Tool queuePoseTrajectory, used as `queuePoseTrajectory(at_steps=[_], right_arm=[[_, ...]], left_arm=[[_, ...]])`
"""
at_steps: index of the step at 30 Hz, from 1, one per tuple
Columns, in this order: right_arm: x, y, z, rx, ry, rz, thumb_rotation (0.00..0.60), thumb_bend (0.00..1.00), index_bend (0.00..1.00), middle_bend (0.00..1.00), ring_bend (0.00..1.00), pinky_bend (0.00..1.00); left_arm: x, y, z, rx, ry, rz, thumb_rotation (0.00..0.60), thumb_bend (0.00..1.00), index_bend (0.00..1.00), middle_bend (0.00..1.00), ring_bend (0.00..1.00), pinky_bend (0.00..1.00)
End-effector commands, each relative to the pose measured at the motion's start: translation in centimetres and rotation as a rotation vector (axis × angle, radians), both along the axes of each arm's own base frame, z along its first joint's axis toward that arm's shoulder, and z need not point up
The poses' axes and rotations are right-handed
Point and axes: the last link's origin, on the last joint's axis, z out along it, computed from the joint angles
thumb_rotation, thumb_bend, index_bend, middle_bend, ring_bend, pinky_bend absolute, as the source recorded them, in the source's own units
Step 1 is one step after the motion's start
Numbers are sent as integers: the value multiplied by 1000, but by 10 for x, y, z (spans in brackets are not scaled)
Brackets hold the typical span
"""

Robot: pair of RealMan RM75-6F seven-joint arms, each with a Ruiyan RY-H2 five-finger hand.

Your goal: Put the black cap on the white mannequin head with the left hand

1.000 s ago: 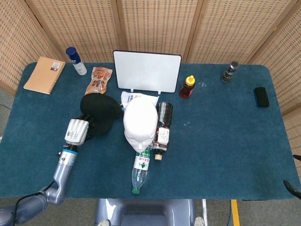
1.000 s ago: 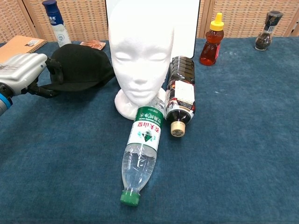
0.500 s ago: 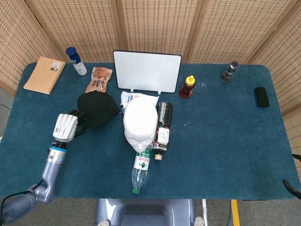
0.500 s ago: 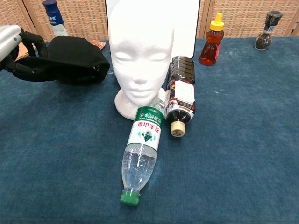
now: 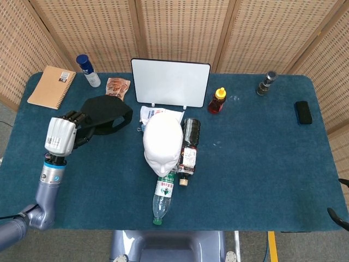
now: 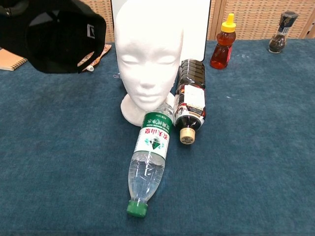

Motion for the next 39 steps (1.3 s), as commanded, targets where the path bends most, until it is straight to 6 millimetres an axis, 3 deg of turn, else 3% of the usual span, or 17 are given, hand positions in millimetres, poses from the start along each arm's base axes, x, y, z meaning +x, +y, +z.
queuePoseTrajectory(at_steps=[1, 5, 13, 25, 36, 39], right_arm=[[0, 0, 0, -1, -2, 2, 600, 198, 243, 294, 289, 314], [-2, 0, -1, -5, -7, 3, 600, 198, 243, 294, 290, 313], [-4, 2, 1, -11, -11, 0, 600, 198, 243, 294, 290, 313], [-12, 6, 5, -24, -14, -19, 600, 199, 243, 294, 290, 313], [-16, 7, 6, -28, -20, -31, 600, 199, 243, 294, 290, 314], [-19, 8, 6, -22, -19, -39, 600, 199, 244, 294, 290, 314]], left_arm=[[15, 1, 13, 38, 14, -57, 600, 674, 863, 563, 520, 818], [39, 2, 25, 64, 36, -139, 600, 674, 864, 564, 520, 818], [82, 3, 27, 98, 56, -252, 600, 672, 863, 565, 520, 818], [133, 15, 6, 106, 128, -355, 600, 669, 863, 565, 520, 818], [165, 21, -12, 115, 188, -413, 600, 665, 864, 565, 520, 818], [170, 17, -26, 96, 223, -439, 600, 661, 864, 566, 520, 818]])
